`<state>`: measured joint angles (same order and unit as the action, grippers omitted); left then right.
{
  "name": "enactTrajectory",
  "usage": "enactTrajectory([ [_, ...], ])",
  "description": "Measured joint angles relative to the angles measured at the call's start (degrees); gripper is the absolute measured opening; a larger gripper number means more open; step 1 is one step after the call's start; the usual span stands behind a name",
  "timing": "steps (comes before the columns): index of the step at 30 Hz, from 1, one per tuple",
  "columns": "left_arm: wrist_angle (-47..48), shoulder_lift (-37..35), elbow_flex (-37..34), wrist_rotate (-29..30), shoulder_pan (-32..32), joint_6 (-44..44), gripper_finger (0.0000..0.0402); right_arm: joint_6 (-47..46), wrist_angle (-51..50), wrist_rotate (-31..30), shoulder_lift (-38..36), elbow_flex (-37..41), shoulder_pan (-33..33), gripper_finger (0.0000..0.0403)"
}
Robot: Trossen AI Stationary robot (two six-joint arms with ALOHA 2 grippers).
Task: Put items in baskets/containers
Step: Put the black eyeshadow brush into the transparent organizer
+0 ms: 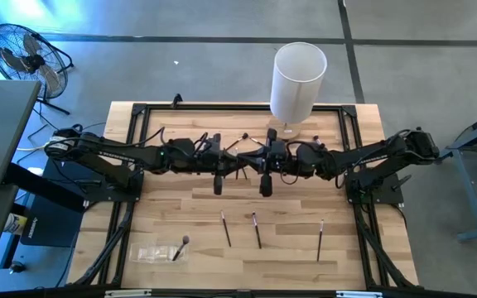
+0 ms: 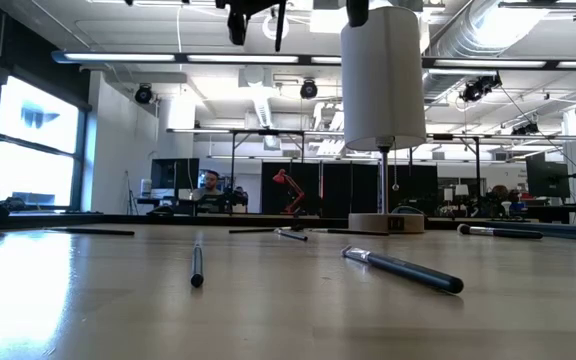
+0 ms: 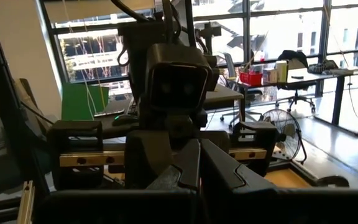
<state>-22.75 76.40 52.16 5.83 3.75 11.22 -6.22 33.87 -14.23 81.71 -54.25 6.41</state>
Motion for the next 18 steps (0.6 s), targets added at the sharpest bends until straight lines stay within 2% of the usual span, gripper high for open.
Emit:
enactTrajectory([
  [4, 1.76, -0.28, 0.00, -1.48, 0.00, -0.78, 0.0013, -2.55, -1.93, 0.37, -0.51, 0.01, -0.41, 0.0022],
  [7, 3.95, -1.99, -0.05, -5.56, 0.00, -1.50, 0.0018, -4.12, -3.65, 1.06, -2.03, -0.01, -0.80, 0.0056],
  [10, 8.12, -3.53, -0.06, -6.74, 0.05, -0.52, 0.0017, -4.02, -7.21, 1.12, -4.44, -0.01, -0.78, 0.0094],
  [14, 11.49, -6.88, -0.71, -5.33, 0.76, -0.92, 0.0013, -4.88, -15.30, 1.92, -8.52, -0.05, -0.36, 0.0132],
  [18, 11.86, -11.90, -3.98, -1.18, 3.84, -3.78, 0.0013, -9.67, -24.18, 2.08, -10.82, -0.05, 1.35, 0.0145],
])
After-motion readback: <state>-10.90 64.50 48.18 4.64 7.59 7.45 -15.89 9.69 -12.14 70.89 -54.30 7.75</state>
